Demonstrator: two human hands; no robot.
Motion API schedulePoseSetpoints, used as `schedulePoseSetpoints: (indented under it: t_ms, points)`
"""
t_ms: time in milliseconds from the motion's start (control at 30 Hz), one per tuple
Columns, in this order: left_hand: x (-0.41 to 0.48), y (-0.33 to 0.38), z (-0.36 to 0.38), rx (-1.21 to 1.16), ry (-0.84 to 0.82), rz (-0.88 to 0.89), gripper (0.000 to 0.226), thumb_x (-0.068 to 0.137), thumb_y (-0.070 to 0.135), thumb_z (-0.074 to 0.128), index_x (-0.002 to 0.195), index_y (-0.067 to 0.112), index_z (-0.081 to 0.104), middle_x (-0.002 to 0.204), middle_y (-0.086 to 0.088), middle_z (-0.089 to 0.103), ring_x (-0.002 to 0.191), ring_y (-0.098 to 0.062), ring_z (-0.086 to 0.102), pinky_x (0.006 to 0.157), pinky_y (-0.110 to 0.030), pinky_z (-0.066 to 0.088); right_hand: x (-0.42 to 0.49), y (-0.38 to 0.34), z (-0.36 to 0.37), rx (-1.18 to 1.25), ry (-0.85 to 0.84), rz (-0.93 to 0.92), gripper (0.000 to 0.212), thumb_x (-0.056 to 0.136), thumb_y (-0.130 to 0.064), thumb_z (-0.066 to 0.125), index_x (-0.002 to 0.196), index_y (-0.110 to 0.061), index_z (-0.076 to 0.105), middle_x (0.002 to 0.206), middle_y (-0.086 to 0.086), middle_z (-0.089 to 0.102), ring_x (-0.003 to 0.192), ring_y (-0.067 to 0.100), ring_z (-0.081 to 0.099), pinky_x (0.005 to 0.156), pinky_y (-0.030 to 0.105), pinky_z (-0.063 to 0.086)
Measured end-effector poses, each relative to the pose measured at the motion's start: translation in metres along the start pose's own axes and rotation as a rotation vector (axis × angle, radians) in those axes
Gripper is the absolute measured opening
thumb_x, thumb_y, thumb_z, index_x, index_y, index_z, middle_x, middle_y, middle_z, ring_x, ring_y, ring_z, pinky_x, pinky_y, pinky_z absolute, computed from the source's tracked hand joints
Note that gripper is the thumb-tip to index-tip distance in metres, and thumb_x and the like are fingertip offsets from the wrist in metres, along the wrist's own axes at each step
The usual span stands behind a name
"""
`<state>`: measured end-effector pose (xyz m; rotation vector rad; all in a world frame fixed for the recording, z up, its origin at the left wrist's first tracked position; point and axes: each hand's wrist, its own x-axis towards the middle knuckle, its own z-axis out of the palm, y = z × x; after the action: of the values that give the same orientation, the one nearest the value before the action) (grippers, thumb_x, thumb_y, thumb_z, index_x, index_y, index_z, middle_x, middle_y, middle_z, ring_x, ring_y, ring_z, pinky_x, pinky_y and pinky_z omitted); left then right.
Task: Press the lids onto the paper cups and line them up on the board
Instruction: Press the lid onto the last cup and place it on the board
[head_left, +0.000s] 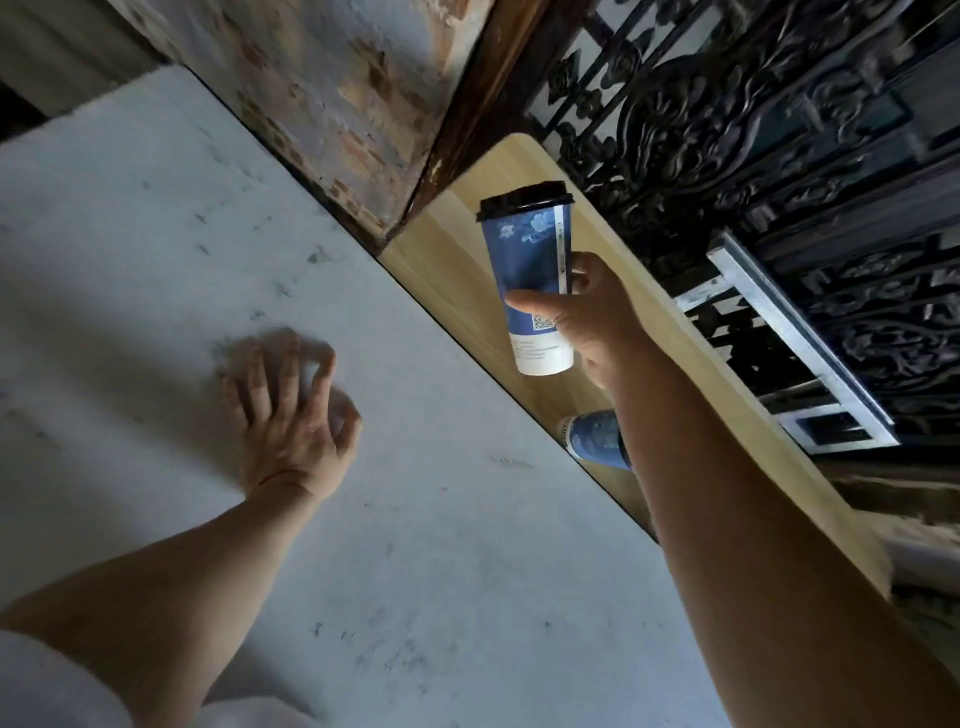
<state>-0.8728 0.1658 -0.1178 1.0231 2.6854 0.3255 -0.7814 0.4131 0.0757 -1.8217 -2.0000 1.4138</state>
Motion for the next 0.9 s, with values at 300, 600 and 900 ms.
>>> schedulePoseSetpoints:
  t_ms: [300, 600, 900]
  points:
    - [0.001, 0.002, 0.001, 0.008, 0.008, -0.005, 0.073, 0.081, 0.049, 0.045, 0.149, 0.021, 0.043, 0.161, -0.016, 0.031, 0.147, -0.050, 0.022, 0.121, -0.066, 0.009, 0.027, 0.061, 0.041, 0.314, 0.214, -0.010, 0.091, 0.047, -0.018, 0.089, 0.129, -0.023, 0.051, 0.116, 0.000, 0.067, 0.103, 0.017, 0.067, 0.094, 0.044, 0.057]
    - [0.000, 0.002, 0.003, 0.053, -0.026, -0.020, 0.080, 0.079, 0.052, 0.039, 0.153, 0.023, 0.035, 0.165, -0.015, 0.022, 0.150, -0.047, 0.014, 0.122, -0.062, 0.005, 0.032, 0.099, 0.068, 0.296, 0.276, 0.034, 0.098, 0.043, -0.031, 0.090, 0.134, -0.026, 0.051, 0.116, -0.006, 0.070, 0.105, 0.017, 0.068, 0.095, 0.047, 0.055]
    - [0.000, 0.005, 0.002, 0.070, -0.012, -0.022, 0.077, 0.082, 0.050, 0.037, 0.154, 0.023, 0.035, 0.164, -0.016, 0.023, 0.149, -0.048, 0.017, 0.122, -0.064, 0.006, 0.025, 0.108, 0.072, 0.293, 0.267, 0.002, 0.077, 0.070, -0.011, 0.088, 0.135, -0.020, 0.046, 0.096, -0.026, 0.056, 0.084, -0.016, 0.055, 0.067, -0.003, 0.038]
